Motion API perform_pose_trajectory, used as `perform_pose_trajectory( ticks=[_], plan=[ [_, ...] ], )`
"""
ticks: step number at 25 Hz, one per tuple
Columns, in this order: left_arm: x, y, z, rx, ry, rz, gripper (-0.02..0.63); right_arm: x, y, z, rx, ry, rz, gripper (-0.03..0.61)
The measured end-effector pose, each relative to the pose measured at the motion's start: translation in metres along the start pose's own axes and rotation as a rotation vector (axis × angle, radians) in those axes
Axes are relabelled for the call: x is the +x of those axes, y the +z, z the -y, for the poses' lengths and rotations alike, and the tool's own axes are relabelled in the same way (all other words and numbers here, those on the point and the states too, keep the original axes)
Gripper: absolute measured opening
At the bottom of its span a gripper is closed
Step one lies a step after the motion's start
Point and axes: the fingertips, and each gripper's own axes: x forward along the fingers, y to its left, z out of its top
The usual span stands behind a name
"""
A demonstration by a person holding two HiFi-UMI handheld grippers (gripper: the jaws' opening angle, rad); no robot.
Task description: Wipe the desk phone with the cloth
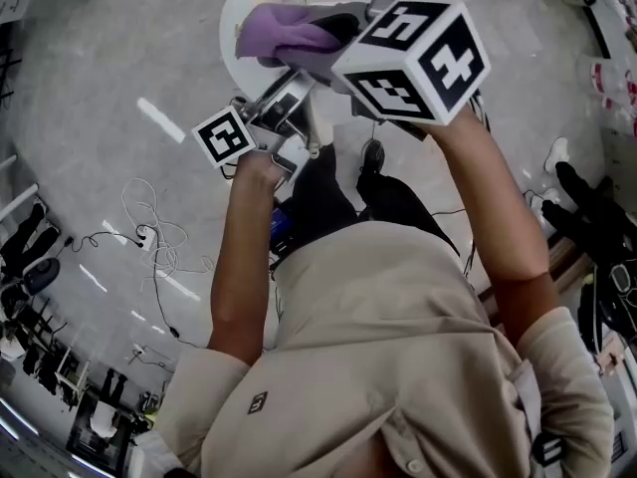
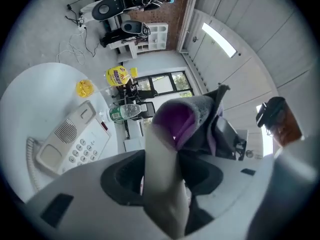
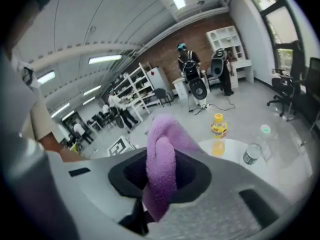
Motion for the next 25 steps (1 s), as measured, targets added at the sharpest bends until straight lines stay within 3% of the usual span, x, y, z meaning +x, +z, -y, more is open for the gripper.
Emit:
perform_pose_trajectory(
  ticks=[4,8,13,25],
  plan=[
    [0.001,-0.009,-0.005,0.035,0.039,-0.039,0.209,0.016,-0.022,-0.005,-0.124,0.025,-0.213,0.069],
    [-0.002,-0.018,-0.014,0.109,0.092,-0.099,0.209,0.021,-0.042,0.008,-0.183,0.002,-0.331,0.069],
    [0.004,-0.022,-0.011,0.094,0.069,-0.115,0.209,0.016,-0.042,0.036,-0.183,-0.046,-0.367,0.069],
    [0.009,-0.026,-0.003,0.06,0.034,-0.136,0.209,-0.014,-0.035,0.098,-0.094,-0.184,-0.331,0.069]
  ],
)
